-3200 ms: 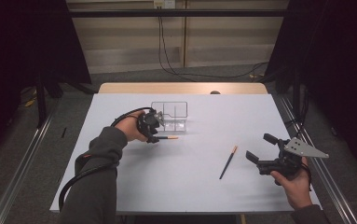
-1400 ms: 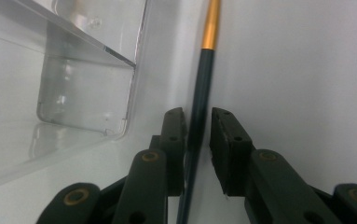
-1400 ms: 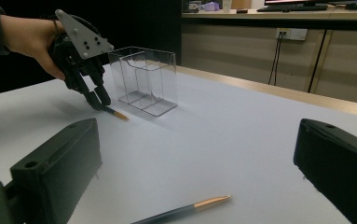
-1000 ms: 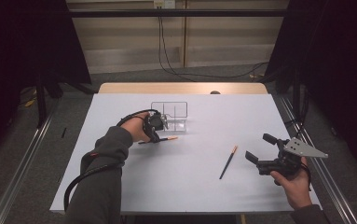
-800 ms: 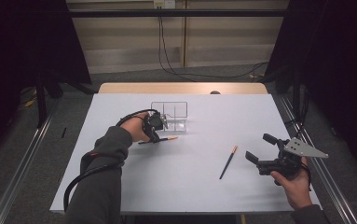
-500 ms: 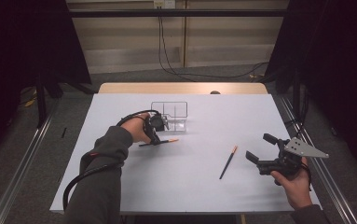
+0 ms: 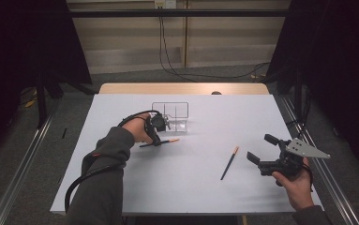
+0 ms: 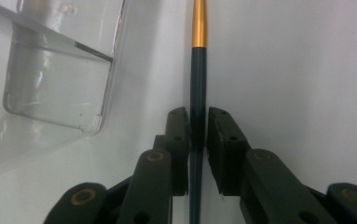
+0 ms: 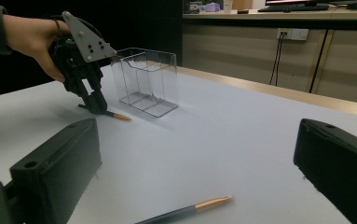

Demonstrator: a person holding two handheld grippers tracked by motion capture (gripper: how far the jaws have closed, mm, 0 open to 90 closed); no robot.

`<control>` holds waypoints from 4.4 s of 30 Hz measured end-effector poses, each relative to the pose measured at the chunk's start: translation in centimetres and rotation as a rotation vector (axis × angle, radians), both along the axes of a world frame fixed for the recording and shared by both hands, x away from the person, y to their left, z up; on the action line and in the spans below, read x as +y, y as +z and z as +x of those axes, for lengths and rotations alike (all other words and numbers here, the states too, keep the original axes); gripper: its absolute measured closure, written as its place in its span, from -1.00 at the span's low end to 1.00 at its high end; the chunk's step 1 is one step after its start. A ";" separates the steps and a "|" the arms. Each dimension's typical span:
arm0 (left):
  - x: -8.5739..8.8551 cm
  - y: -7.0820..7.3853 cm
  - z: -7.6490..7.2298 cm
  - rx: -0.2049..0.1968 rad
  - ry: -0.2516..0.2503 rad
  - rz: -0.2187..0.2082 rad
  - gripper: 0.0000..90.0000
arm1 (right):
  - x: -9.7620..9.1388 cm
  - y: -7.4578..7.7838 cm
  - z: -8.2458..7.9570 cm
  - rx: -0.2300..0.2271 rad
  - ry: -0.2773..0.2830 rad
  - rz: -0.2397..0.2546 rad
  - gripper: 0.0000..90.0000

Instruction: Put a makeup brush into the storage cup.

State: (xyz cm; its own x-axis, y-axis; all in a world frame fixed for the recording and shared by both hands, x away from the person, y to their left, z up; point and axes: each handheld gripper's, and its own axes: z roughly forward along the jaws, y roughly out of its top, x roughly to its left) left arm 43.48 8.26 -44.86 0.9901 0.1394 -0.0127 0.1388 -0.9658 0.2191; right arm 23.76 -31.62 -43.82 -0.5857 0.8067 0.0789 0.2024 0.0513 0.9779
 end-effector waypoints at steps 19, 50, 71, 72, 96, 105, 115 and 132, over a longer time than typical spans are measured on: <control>0.0 -0.2 -0.2 -0.023 0.042 -0.011 0.86 | 0.1 0.0 0.1 -0.001 -0.002 0.001 -0.99; -1.3 1.5 -0.6 -0.033 0.084 -0.046 0.86 | -0.2 0.1 0.0 -0.004 -0.003 0.002 -0.99; -0.6 3.4 -0.9 0.010 0.151 -0.205 0.86 | -0.1 0.1 0.0 -0.008 -0.007 -0.002 -0.99; -0.5 3.5 -0.9 0.009 0.156 -0.215 0.86 | -0.1 0.1 0.0 -0.008 -0.008 -0.004 -0.99; -0.3 4.0 -1.4 0.006 0.195 -0.387 0.86 | -0.1 0.1 0.0 -0.004 -0.007 -0.006 -0.99; -0.2 4.2 -1.6 -0.018 0.206 -0.428 0.86 | 0.0 0.1 0.1 -0.004 -0.011 -0.002 -0.99; -0.1 4.4 -1.5 -0.022 0.205 -0.466 0.86 | 0.0 0.1 0.1 -0.004 -0.006 -0.001 -0.99; 0.5 5.0 -1.4 -0.036 0.222 -0.559 0.86 | 0.0 0.0 0.1 -0.006 -0.001 -0.009 -0.99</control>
State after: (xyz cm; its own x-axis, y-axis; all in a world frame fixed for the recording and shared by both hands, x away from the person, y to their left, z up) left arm 42.13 8.74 -39.86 0.9394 0.3245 -0.1104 0.3067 -0.6520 0.6934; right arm 23.90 -31.65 -43.79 -0.5851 0.8081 0.0679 0.1964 0.0599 0.9787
